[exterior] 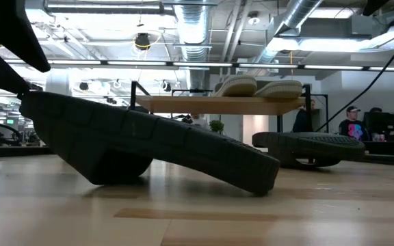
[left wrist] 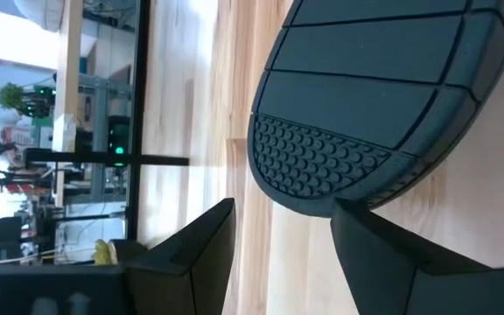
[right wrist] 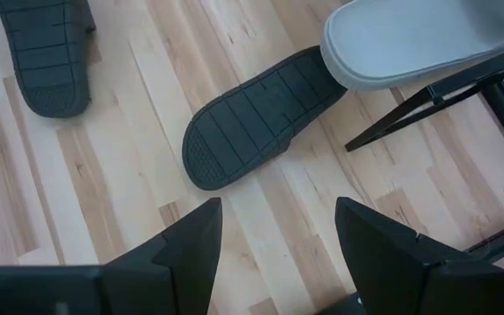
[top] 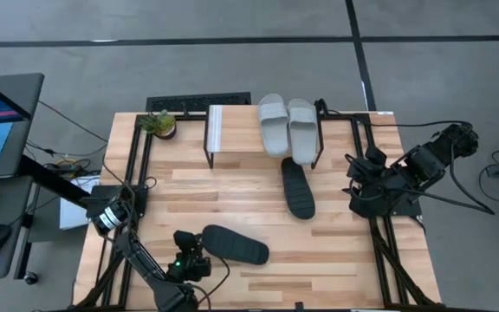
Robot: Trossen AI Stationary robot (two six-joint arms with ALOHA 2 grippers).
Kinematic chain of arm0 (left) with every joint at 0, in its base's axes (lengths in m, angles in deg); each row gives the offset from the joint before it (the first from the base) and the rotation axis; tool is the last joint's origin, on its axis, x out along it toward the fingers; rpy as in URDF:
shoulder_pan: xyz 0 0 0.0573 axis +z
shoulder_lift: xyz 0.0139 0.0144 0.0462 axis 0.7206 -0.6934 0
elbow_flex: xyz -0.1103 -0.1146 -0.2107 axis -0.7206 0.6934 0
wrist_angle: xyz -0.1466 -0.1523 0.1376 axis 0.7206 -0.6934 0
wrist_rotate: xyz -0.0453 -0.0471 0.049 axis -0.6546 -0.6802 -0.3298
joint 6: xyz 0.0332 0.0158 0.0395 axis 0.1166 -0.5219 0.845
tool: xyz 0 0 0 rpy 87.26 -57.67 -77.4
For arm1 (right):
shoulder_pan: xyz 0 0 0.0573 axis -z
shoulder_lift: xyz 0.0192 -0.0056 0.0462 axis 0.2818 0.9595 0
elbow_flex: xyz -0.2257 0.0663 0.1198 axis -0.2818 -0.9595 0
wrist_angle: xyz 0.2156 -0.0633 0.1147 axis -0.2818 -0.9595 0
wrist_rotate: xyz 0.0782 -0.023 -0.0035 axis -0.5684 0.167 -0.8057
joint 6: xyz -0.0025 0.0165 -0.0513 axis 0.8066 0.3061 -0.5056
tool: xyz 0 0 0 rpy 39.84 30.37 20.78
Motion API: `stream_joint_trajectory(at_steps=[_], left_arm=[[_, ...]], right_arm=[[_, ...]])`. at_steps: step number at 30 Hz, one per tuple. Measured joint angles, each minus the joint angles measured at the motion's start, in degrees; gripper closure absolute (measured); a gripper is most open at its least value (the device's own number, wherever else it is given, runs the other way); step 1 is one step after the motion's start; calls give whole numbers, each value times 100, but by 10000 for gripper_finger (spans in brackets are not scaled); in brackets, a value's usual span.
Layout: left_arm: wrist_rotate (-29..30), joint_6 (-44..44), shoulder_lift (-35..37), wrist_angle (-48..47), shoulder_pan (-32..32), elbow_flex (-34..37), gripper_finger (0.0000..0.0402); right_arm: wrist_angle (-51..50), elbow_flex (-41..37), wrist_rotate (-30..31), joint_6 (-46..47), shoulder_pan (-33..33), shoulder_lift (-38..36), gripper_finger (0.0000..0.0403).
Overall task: Pick and place slides into the shelf
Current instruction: Put the left black slide on the shelf
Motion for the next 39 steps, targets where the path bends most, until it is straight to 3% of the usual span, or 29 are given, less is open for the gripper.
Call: stream_joint_trajectory(at_steps=[10,17,34,39], left_arm=[[-409,-53,0,7,-185,0,221],[-389,-33,0,43,-311,-79,221],[-59,1041,0,205,-571,182,221],[540,1330,0,400,-740,361,221]], right_arm=[[2,0,0,48,0,0,186],[2,0,2,44,0,0,186],[0,0,2,40,0,0,186],[2,0,5,-46,-40,0,186]])
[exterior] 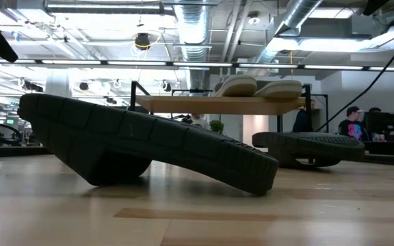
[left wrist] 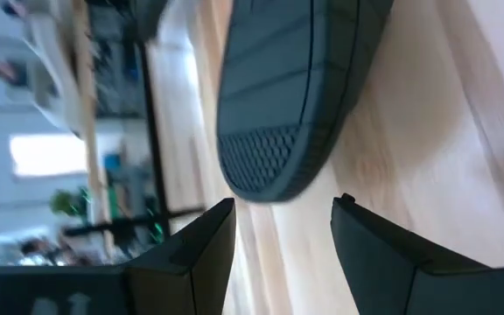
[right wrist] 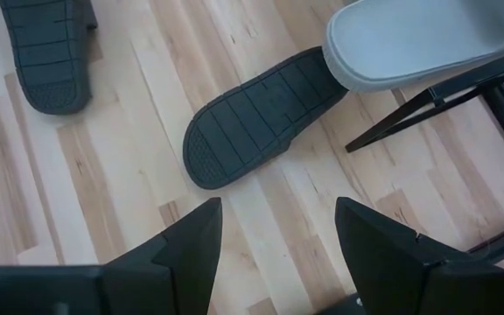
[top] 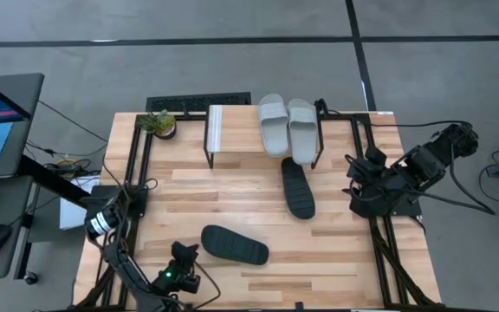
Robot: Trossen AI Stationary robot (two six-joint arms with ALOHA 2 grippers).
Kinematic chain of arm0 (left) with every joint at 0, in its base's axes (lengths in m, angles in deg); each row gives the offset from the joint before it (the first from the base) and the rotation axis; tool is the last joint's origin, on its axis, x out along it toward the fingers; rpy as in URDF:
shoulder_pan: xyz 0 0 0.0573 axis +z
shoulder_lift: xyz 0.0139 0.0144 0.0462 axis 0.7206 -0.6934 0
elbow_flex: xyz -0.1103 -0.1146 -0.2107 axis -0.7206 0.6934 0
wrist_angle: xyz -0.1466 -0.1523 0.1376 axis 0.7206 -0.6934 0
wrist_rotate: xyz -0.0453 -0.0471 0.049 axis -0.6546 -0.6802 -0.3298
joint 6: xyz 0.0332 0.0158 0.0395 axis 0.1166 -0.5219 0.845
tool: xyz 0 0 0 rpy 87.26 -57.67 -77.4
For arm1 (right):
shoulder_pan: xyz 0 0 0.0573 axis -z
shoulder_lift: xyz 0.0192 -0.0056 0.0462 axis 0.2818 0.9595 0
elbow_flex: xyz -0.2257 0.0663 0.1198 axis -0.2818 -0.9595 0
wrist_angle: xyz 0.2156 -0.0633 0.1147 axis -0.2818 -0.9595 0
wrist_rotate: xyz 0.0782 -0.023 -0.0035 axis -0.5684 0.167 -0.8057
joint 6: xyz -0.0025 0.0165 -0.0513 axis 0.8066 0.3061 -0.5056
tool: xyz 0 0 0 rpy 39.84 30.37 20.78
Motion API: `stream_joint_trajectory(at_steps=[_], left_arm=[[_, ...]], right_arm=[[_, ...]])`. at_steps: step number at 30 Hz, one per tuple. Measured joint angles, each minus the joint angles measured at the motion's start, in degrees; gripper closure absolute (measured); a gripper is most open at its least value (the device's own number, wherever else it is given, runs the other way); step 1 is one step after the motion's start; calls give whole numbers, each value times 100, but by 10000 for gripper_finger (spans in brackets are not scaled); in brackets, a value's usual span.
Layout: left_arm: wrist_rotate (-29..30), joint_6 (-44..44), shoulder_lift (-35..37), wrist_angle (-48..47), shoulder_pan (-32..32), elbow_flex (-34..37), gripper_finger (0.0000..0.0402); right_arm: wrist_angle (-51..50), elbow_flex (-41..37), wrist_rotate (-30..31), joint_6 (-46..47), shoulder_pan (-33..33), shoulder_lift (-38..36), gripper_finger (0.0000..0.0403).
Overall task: Pick and place slides into the shelf
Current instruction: Put the left black slide on the shelf
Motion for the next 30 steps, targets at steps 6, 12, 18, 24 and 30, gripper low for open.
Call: stream_joint_trajectory(at_steps=[6,12,18,24,30], left_arm=[[235,37,0,290,-25,312,221],[251,806,0,880,25,554,221],[288,989,0,1020,151,618,221],[422,993,0,1051,319,618,221],[552,998,0,1277,516,618,221]], right_arm=[[-1,0,44,68,-194,0,186],[-2,0,141,240,-409,0,186],[-2,0,172,293,-489,0,186],[-2,0,284,293,-487,0,186],[-2,0,281,293,-486,0,186]])
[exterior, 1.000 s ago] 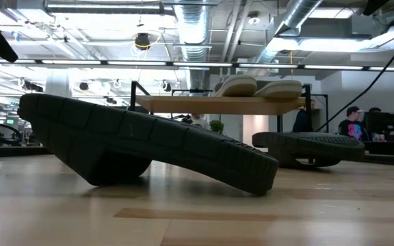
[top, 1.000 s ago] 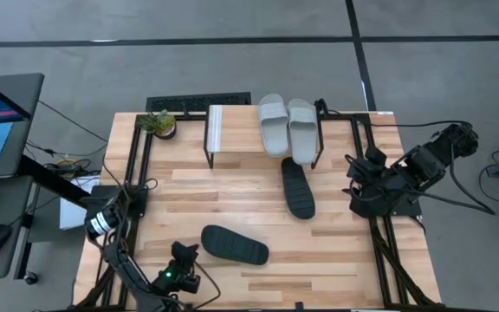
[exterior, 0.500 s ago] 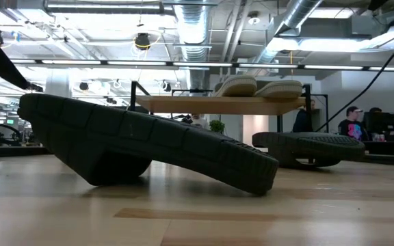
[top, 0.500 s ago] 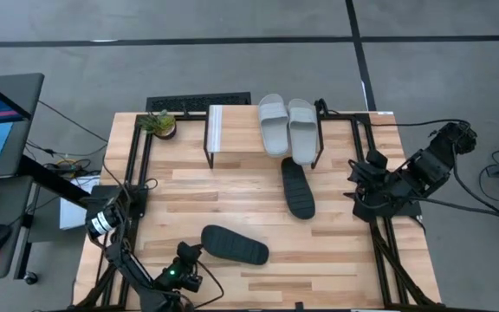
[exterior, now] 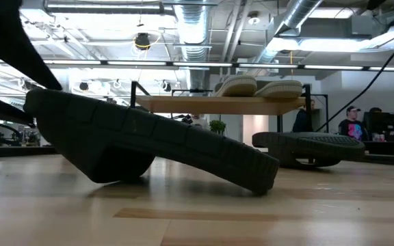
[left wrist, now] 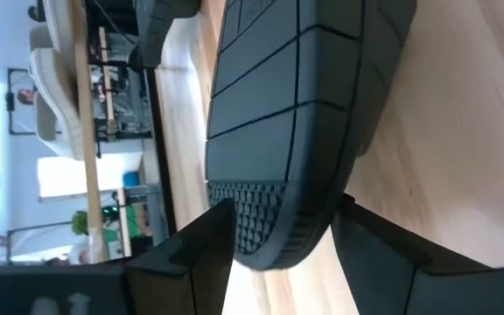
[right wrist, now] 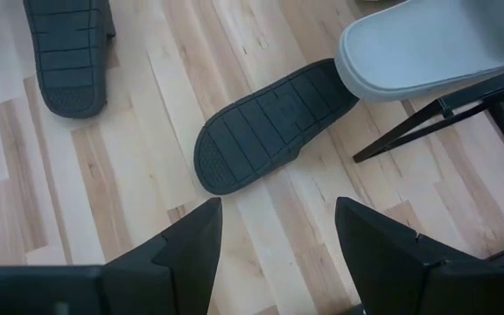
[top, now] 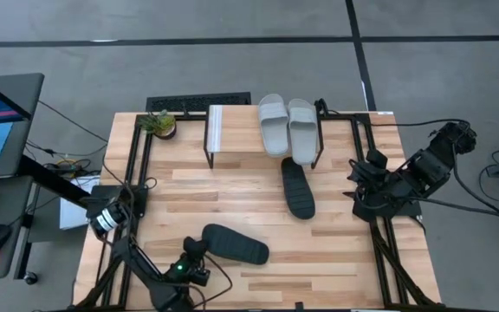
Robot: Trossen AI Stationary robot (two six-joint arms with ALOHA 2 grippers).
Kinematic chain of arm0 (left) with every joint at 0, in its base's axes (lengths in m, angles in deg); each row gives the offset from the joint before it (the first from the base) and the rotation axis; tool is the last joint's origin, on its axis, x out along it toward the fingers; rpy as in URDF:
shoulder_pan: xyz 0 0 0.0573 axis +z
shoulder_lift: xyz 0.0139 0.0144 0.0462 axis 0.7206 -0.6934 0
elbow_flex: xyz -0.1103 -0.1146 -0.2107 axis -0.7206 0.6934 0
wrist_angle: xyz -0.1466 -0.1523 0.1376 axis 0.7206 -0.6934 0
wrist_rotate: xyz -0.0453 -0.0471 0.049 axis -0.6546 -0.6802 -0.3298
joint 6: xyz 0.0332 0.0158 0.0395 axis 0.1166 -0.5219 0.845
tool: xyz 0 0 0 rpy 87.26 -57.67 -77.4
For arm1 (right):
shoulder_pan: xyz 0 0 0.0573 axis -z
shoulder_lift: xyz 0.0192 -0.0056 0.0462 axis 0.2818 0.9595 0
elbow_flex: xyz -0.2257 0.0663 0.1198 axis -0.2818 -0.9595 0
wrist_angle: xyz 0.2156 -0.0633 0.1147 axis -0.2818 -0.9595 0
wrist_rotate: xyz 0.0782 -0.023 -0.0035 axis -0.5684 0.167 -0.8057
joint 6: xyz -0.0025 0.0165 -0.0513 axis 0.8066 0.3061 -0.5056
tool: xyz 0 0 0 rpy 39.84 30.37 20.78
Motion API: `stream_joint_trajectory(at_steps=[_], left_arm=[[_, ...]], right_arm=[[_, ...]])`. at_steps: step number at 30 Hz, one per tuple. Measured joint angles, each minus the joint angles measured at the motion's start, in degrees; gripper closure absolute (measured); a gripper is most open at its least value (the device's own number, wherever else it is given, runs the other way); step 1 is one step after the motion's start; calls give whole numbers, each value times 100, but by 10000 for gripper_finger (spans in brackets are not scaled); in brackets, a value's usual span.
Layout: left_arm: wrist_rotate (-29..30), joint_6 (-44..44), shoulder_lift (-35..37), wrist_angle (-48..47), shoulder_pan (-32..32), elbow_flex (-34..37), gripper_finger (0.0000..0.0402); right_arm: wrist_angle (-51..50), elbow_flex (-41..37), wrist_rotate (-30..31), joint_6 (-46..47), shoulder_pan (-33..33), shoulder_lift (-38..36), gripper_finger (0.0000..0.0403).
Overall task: Pick and place slides into the shelf
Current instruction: Put the left black slide on the shelf
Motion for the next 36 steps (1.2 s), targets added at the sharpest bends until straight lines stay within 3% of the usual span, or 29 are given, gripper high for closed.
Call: stream_joint_trajectory(at_steps=[6,8,10,12,18,26,31,36], left_arm=[[-128,3,0,338,263,0,239],[-330,1,0,326,383,0,279],[-702,-49,0,148,519,0,346],[-1004,-242,5,-11,633,-2,372],[-1032,-618,99,-529,636,-182,372],[-1053,-788,747,-1670,478,-784,372],[-1260,191,1156,-1692,470,-1308,372],[-1371,843,1533,-1685,630,-2087,372]], right_arm=[[0,0,0,13,-1,0,186],[2,0,0,43,0,0,186],[2,0,0,54,-1,0,186],[2,0,-2,72,1,0,186],[53,0,0,101,-1,0,186],[78,0,-4,101,-250,0,186],[209,0,147,101,-667,103,186],[566,0,748,101,-1212,367,186]])
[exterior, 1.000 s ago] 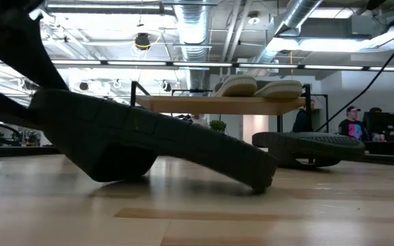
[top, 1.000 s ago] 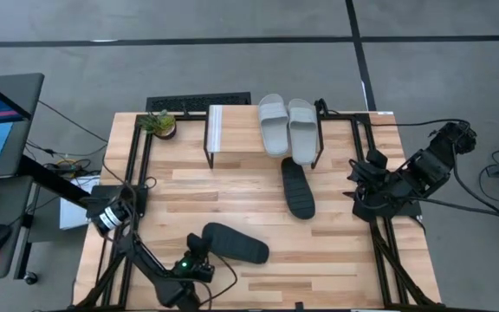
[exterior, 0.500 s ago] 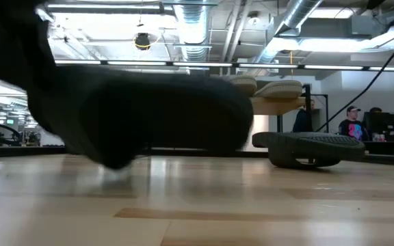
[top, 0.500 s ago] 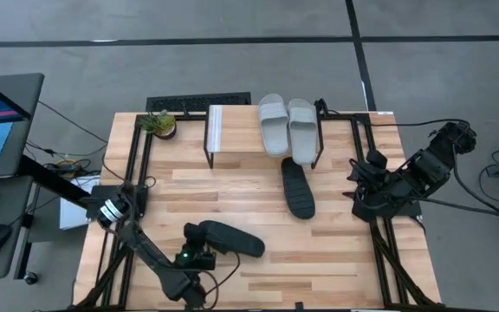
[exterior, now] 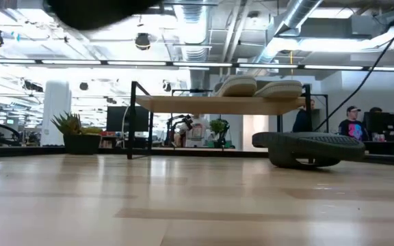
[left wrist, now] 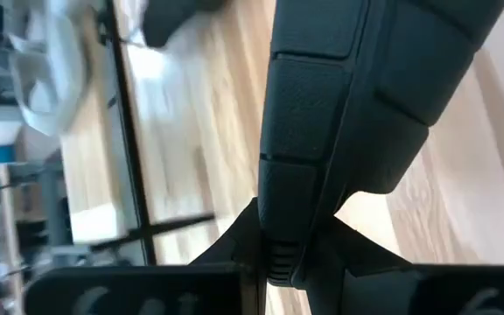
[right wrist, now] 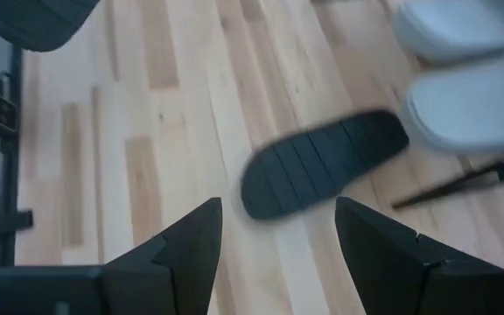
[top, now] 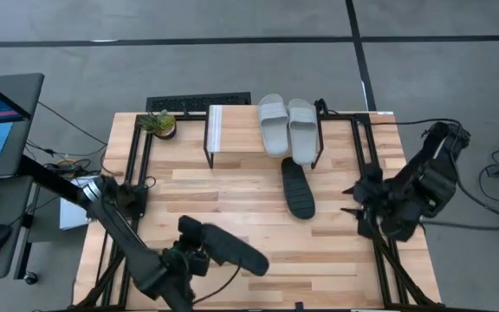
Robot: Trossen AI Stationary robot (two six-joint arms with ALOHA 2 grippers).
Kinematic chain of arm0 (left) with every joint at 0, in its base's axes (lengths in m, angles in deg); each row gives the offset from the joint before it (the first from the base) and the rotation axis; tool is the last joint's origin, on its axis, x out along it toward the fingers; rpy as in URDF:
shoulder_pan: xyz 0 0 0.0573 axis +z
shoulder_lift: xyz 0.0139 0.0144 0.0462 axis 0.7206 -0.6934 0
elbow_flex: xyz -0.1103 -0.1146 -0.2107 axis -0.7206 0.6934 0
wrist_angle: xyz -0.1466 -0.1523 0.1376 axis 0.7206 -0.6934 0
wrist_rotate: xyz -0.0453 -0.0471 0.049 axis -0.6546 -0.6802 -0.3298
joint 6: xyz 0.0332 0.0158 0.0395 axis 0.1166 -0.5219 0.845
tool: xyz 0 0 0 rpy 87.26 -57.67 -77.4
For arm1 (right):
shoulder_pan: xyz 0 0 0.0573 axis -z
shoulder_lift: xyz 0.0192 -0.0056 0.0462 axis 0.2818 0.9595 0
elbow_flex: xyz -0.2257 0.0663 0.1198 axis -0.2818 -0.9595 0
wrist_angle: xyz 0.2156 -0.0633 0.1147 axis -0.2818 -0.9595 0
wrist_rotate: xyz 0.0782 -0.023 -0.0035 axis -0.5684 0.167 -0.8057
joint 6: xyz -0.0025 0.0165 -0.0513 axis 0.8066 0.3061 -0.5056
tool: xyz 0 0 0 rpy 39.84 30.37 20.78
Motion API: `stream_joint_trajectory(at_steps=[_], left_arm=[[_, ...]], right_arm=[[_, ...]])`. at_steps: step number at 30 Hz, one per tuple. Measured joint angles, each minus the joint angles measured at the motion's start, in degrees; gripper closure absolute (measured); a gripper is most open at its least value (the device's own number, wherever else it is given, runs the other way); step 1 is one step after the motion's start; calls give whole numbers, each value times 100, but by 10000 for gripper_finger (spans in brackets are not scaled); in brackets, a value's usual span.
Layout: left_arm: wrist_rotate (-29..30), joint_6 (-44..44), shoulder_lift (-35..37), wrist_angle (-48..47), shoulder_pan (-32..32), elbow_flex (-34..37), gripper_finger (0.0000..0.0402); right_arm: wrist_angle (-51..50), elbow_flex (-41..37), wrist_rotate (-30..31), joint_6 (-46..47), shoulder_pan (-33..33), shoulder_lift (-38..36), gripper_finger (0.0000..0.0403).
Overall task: Pick and place slides into the shelf
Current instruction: Put the left black slide on the shelf
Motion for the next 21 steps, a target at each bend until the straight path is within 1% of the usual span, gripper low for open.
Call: stream_joint_trajectory(at_steps=[3,6,8,10,13,19,21], left_arm=[[266,66,233,11,177,-565,372],[598,106,342,10,369,-1125,372],[626,278,364,9,533,-1513,372],[430,483,366,9,711,-1873,372],[-194,951,366,5,983,-2345,372],[-1148,1573,366,8,1337,-2981,372],[-1303,1627,366,15,1420,-3047,372]], right_arm=[[283,0,542,11,-256,272,186],[447,0,1224,220,-411,591,186],[474,0,1622,438,-468,810,186],[474,0,1947,599,-476,1025,186],[486,0,2285,821,-406,1302,186],[711,3,2553,938,-193,1601,186],[775,83,2588,908,-147,1626,186]])
